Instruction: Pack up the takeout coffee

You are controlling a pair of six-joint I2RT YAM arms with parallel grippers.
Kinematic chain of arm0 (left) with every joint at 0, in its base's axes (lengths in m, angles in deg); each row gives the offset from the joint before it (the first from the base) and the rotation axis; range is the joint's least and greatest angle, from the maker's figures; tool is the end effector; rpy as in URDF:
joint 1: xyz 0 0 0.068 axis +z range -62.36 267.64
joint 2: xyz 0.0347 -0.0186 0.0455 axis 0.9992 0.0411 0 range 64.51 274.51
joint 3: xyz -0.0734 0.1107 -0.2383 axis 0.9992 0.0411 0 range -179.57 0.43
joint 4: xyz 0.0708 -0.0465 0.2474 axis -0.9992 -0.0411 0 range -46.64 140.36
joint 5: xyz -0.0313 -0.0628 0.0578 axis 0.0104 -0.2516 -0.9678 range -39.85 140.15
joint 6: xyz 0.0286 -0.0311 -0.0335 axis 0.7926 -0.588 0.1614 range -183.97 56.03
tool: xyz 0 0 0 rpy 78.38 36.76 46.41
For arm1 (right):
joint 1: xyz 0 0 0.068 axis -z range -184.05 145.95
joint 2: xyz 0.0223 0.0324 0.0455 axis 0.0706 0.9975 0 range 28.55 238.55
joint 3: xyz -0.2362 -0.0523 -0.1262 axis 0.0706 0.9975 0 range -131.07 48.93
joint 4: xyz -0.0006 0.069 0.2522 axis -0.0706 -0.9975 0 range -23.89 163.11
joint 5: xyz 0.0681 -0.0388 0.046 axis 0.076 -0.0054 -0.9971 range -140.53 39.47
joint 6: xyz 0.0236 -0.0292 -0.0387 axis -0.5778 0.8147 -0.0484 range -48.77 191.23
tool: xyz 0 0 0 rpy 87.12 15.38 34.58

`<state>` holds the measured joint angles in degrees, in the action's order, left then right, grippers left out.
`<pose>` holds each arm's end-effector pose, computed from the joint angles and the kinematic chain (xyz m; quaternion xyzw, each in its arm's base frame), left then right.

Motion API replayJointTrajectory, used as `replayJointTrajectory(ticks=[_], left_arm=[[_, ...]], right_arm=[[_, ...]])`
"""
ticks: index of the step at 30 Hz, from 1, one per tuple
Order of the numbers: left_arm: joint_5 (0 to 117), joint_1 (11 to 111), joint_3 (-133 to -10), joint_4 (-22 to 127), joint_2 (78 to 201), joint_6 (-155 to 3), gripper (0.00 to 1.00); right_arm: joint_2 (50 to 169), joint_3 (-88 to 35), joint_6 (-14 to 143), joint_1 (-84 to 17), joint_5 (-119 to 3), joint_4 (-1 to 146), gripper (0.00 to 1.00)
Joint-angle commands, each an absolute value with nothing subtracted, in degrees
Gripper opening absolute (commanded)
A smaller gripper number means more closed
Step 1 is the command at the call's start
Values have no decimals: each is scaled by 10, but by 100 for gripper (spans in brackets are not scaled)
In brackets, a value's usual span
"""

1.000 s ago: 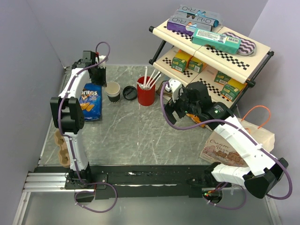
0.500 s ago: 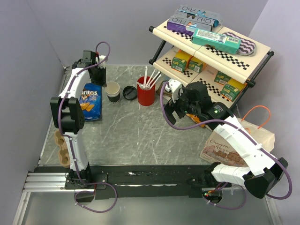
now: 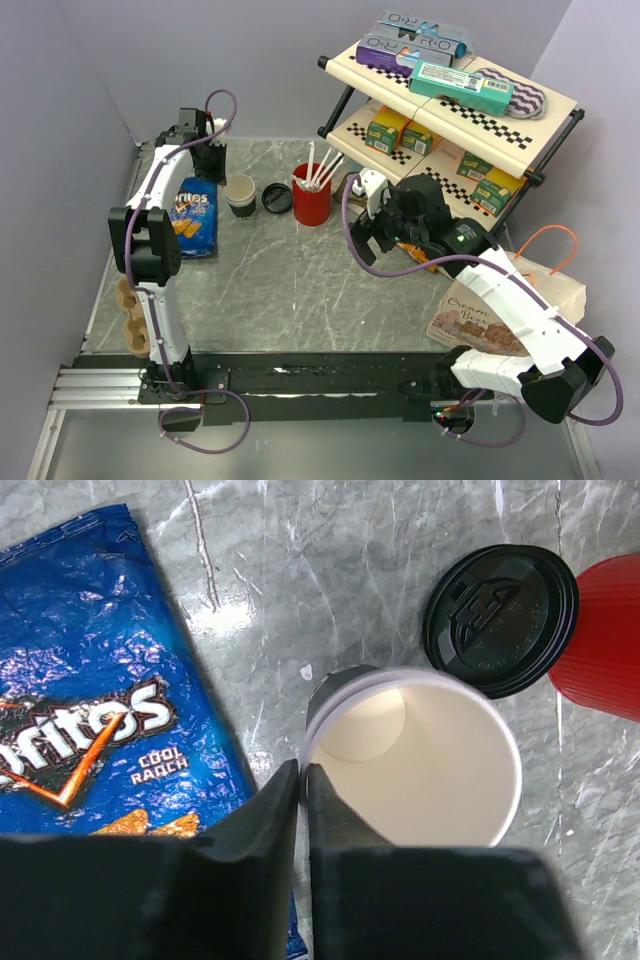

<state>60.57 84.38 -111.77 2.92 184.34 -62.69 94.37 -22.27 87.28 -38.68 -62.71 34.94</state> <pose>0.4634 -0.0328 0.2801 0.0649 0.9481 -0.0918 0.2974 0.1945 0.1433 0.3782 -0.4196 0.7672 0.1688 0.4548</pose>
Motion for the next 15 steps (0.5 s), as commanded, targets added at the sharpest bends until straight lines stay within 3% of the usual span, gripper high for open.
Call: replayJointTrajectory(ticks=[1,10,15], left_arm=[[596,839,-1138,36,1805,-630,3],[598,838,-1151,12,1777,-619,1],[693,851,-1233,-135,1809,-578,1]], right_arm=[[939,-222,863,-390,-635,367,100],[941,-222,866,-390,-638,367,100],[945,-240,859,-389,-673,376,99]])
